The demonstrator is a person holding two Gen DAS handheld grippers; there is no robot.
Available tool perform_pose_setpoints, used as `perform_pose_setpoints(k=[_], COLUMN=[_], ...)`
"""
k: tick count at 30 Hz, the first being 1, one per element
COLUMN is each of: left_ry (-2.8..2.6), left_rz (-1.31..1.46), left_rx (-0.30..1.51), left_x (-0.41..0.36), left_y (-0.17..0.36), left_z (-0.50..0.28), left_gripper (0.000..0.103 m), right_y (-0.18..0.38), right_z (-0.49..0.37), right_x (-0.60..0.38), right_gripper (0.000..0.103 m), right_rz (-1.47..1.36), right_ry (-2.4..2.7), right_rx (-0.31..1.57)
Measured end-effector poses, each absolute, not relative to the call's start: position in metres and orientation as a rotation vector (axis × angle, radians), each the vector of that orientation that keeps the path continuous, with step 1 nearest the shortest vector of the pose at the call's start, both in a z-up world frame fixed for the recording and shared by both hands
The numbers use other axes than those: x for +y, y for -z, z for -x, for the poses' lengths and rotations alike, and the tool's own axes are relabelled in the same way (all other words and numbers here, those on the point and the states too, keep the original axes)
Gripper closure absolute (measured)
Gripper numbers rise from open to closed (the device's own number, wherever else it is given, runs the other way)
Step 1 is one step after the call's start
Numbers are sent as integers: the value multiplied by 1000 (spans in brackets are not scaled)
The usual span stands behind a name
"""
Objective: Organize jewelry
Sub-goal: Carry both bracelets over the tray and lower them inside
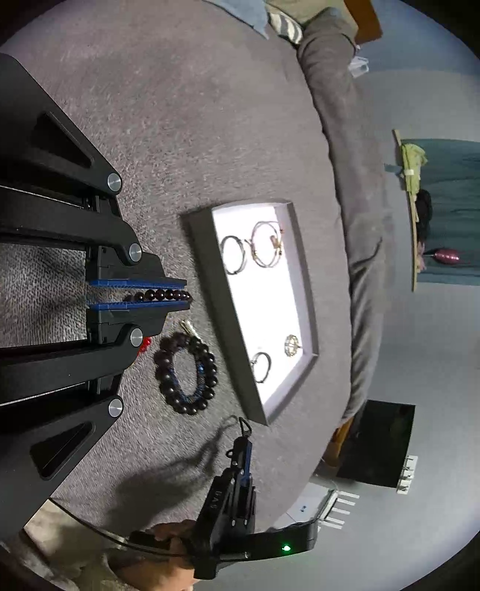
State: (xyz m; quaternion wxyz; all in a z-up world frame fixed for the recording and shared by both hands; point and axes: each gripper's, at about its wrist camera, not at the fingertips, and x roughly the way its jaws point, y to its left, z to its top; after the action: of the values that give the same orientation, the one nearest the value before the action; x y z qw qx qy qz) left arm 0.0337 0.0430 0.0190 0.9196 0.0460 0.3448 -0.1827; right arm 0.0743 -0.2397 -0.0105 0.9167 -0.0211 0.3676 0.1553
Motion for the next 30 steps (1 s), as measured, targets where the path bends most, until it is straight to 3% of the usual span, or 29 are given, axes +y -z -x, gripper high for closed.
perform_pose_setpoints(k=[17, 30], left_ry=[404, 452], left_rz=[-135, -145], left_rx=[628, 695], left_x=[34, -12], left_y=[-70, -48], left_z=[-69, -169], left_gripper=[96, 96], right_y=[-19, -1], right_z=[-108, -195], right_x=[-230, -212], right_gripper=[99, 99], right_rz=[42, 32], right_ry=[-346, -346], right_rx=[688, 759])
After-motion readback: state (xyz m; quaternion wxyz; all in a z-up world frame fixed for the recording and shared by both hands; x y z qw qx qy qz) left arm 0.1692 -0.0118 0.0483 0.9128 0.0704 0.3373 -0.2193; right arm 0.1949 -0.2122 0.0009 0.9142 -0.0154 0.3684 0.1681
